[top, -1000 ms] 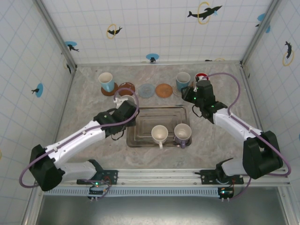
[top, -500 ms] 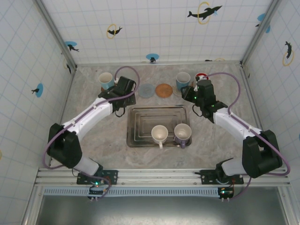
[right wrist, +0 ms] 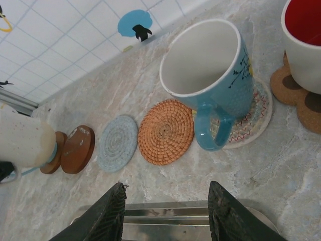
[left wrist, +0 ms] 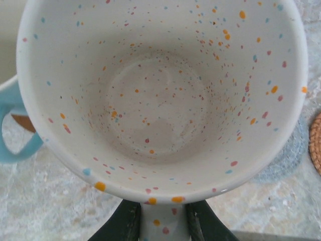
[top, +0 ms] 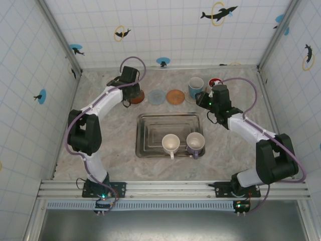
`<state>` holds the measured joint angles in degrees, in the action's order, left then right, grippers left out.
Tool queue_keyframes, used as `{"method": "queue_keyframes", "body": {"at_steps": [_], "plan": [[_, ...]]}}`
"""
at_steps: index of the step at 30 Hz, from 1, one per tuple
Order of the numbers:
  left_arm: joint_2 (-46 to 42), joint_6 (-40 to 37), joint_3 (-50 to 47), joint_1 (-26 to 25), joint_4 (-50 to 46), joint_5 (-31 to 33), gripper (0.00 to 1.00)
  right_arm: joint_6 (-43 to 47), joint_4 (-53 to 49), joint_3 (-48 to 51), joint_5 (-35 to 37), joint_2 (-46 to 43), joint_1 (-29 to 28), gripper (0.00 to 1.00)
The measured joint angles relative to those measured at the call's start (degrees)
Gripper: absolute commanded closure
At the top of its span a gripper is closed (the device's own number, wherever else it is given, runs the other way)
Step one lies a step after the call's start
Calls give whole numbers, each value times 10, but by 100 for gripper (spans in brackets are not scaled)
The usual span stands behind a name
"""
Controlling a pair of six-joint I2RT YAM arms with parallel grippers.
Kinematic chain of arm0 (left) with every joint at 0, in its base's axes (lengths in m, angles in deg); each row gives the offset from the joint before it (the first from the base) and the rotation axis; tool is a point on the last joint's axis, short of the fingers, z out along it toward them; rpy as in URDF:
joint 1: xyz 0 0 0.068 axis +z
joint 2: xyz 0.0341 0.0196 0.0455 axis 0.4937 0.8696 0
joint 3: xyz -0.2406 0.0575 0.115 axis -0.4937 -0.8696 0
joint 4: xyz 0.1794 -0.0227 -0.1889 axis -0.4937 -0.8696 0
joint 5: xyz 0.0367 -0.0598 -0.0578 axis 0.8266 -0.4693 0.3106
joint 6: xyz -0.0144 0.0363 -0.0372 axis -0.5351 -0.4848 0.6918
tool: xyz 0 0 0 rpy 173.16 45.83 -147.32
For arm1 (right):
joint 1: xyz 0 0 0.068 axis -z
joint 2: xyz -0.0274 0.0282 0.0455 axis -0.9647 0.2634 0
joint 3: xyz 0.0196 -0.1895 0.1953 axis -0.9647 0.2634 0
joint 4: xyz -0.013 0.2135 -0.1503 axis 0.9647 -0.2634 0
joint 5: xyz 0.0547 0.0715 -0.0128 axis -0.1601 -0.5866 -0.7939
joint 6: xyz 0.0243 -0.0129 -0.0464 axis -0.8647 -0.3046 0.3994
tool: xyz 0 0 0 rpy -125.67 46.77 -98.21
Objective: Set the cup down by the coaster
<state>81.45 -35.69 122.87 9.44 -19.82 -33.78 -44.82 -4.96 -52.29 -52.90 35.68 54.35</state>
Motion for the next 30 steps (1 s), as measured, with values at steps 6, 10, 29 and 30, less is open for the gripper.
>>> {"method": "queue_keyframes", "body": {"at_steps": [6,10,29,30], "plan": [[42,-14,34,13,5,-14,100,-2,2,-9,-15,30,2,54],[63,-15,43,19,5,-22,100,-3,4,-14,-21,38,2,54],[86,-26,46,25,4,-32,100,-7,9,-21,-28,48,6,55],[87,-26,46,25,4,-33,100,-7,9,-21,-28,48,6,55]]}}
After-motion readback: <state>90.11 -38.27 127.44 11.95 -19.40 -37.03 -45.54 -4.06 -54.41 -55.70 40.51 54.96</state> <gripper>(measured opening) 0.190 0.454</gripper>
